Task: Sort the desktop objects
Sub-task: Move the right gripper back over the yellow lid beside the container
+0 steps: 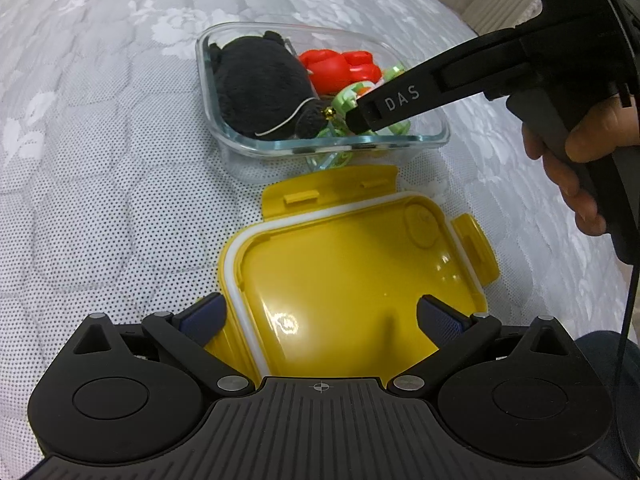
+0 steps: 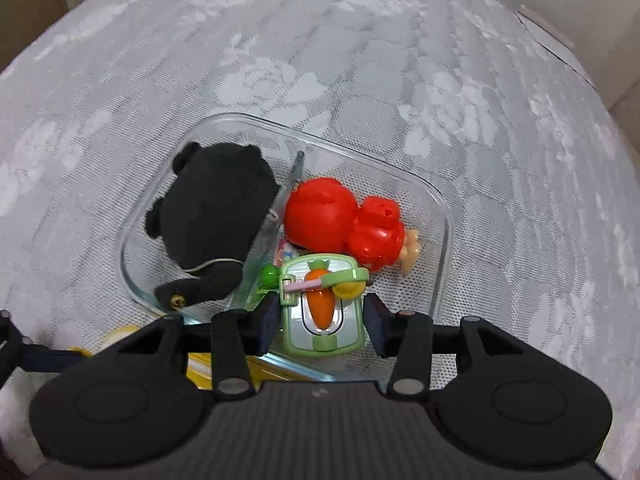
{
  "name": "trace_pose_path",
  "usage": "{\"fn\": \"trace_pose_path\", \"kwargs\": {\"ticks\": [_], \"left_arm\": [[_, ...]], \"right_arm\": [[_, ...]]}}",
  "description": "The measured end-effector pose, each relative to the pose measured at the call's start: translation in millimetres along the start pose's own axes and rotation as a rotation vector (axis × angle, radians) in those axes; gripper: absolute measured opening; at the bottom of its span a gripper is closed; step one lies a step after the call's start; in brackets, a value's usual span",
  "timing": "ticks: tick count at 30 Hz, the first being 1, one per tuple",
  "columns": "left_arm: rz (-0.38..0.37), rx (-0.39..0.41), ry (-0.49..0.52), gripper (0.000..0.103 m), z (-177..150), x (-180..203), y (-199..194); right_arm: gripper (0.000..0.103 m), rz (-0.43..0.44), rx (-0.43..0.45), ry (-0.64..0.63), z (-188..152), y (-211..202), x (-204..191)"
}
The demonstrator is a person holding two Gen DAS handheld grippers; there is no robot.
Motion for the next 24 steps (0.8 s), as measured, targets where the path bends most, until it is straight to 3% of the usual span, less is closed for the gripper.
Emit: {"fn": "trace_pose_path", "kwargs": {"ticks": [4, 9, 13, 24], "left_arm": [[-0.001, -0.001, 0.004, 0.103, -0.3, 0.1, -0.5], [-0.006, 0.025, 0.002, 0.103, -1.1, -0.4, -5.9], [0.000, 0.096, -0.005, 0.103, -3.0, -1.4, -20.0], [0.112, 0.299, -0.130, 0.103, -15.5, -28.0, -65.8]], "right_arm": [[0.055, 0.016, 0.018, 0.076, -6.1, -6.9, 10.3], [0.057, 0.069, 0.058, 0.198, -41.2, -24.7, 11.6], [0.067, 0.114, 0.091, 0.296, -70.6, -39.7, 12.2], [0.072, 0.235, 0.181, 0.566, -150.3, -81.8, 15.5]]}}
Point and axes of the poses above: each gripper's, at about its wrist camera, not at the fingertips, and y roughly the way its jaws point, x to its right, z to its top, the point moved 7 cm from there along y, roughly the way its jaws point, and after that the axes turned 2 degrees about -y, right-handed, at the moved point
